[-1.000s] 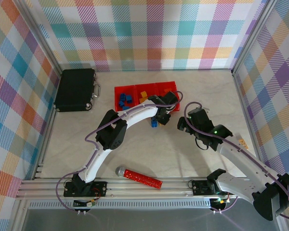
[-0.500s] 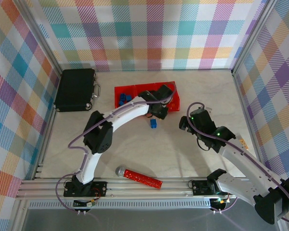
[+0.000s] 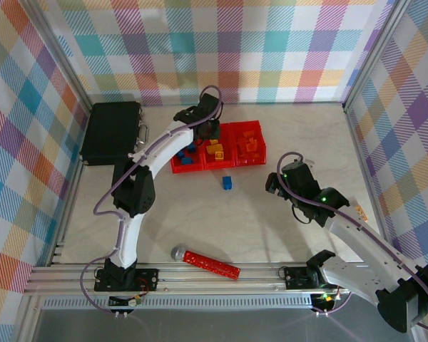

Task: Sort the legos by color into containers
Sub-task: Place the lego in the container.

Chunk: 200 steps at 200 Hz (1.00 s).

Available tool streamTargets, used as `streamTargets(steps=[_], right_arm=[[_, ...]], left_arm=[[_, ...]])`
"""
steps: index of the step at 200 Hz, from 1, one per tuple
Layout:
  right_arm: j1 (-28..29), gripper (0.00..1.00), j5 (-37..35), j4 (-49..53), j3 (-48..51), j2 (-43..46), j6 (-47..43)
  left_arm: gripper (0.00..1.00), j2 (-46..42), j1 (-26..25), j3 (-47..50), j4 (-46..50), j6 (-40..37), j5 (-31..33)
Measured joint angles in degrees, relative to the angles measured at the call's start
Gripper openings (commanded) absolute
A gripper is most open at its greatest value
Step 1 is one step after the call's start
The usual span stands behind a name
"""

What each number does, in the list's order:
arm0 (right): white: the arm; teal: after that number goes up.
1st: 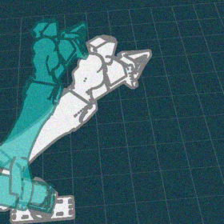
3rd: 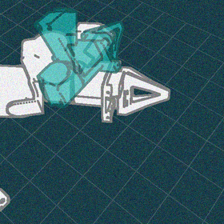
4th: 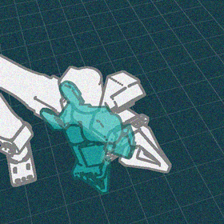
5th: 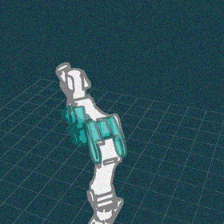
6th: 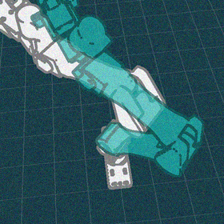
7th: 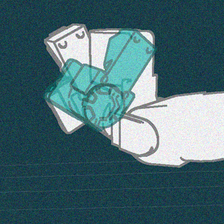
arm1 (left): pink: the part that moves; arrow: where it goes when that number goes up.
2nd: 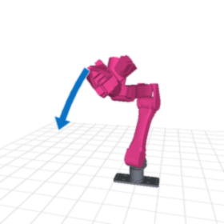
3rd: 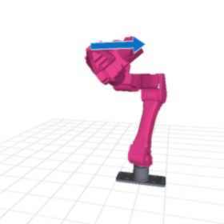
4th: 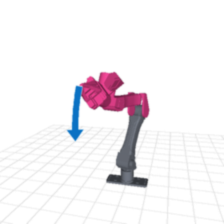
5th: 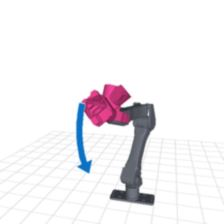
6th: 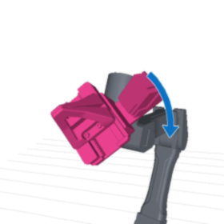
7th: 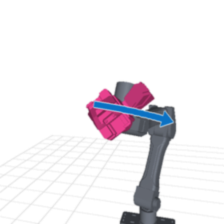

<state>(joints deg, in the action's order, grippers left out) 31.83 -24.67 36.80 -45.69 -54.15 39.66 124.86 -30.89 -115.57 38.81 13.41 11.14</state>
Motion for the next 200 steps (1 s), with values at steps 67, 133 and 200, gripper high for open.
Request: streamTargets(steps=[67, 133, 200], right_arm=[[0.0, 0.99, 0.0, 0.6, 0.8, 1.1, 0.0], [0.0, 0.99, 0.0, 0.6, 0.8, 1.1, 0.0], [0.0, 0.99, 0.1, 0.5, 1.1, 1.1, 0.0]], left_arm=[[0.2, 4.5, 1.4, -0.1, -1.7, 2.5, -6.8], [0.66, 4.0, 1.2, 0.7, -3.2, 3.0, -9.2], [0.77, -9.0, -2.2, 12.2, -3.7, 1.2, -7.3]])
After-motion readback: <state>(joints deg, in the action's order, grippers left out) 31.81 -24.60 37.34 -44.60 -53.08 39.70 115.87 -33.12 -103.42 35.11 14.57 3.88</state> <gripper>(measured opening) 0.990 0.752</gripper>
